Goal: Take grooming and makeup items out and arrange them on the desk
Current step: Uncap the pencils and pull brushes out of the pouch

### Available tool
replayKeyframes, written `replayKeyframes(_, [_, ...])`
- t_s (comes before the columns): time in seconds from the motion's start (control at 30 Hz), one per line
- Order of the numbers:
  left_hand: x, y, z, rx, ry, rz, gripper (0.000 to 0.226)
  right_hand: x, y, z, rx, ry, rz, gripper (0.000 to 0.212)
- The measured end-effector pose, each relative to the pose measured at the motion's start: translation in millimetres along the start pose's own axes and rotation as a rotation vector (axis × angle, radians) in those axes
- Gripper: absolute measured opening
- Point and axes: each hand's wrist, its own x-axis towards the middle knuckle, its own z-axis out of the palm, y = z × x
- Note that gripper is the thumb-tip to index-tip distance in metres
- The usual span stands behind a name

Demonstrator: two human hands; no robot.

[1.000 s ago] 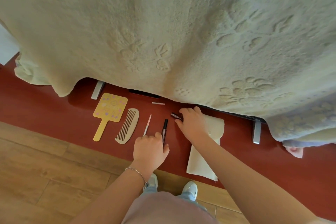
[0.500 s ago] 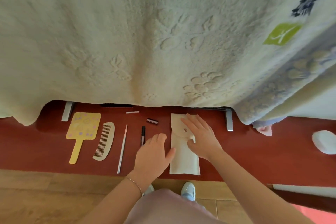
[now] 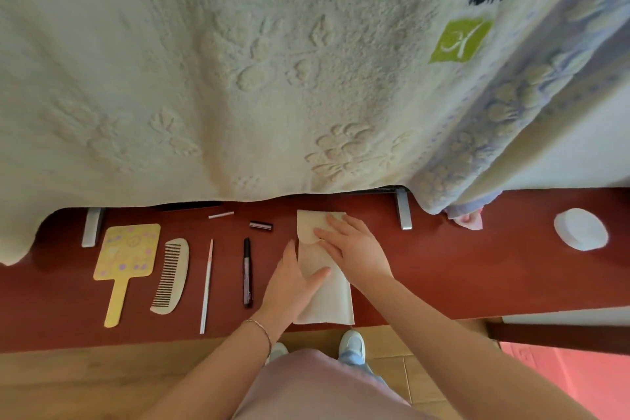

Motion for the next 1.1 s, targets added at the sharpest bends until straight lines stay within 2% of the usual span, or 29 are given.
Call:
replayKeyframes(0.1, [-2, 8, -3, -0.324, -0.048, -0.108, 0.059, -4, -4, -2, 0.065, 0.098, -0.015, 0.035])
replayKeyframes(0.2, [-5, 13, -12, -0.523, -0.130, -0.149, 0.045, -9, -3, -8, 0.113, 0.169, -0.007, 0.033])
replayKeyframes(0.37, [-19, 5, -20, -0.405, -0.256, -0.056, 0.037, 2, 5, -37, 0.255, 0.277, 0.142, 0.037])
replayKeyframes(0.47, [-26, 1, -24, -0.465, -0.293, -0.062, 0.036, 14, 6, -52, 0.374, 0.197, 0.239, 0.022])
replayKeyframes(0.53, [-30, 0, -26, -0.491, -0.322, -0.057, 0.035, 19, 7, -58, 0.404, 0.182, 0.305, 0.028])
replayKeyframes(0.63, [-35, -3, -29, -0.520, -0.343, -0.062, 0.032, 21, 8, -57, 0.366, 0.211, 0.264, 0.043])
replayKeyframes(0.73, [-37, -7, -31, -0.525, -0.357, -0.063, 0.034, 18, 8, -45, 0.261, 0.198, 0.205, 0.050])
replayKeyframes(0.87, [-39, -11, -34, -0.505, -0.374, -0.054, 0.038, 15, 6, -35, 0.029, 0.236, 0.224, 0.033])
replayKeyframes(0.93, [-41, -14, -36, -0.494, -0.383, -0.051, 0.040, 12, 2, -37, 0.038, 0.296, 0.193, 0.021])
replayKeyframes(0.97, [-42, -15, -36, -0.501, -0.388, -0.051, 0.041, 10, 0, -40, 0.080, 0.298, 0.173, 0.021])
replayKeyframes(1.03, [-42, -18, -37, -0.526, -0.393, -0.064, 0.042, 6, -3, -47, 0.262, 0.164, 0.168, 0.025])
replayKeyframes(1.1, [-43, -20, -39, -0.552, -0.389, -0.081, 0.043, 1, -5, -53, 0.433, -0.068, 0.192, 0.027])
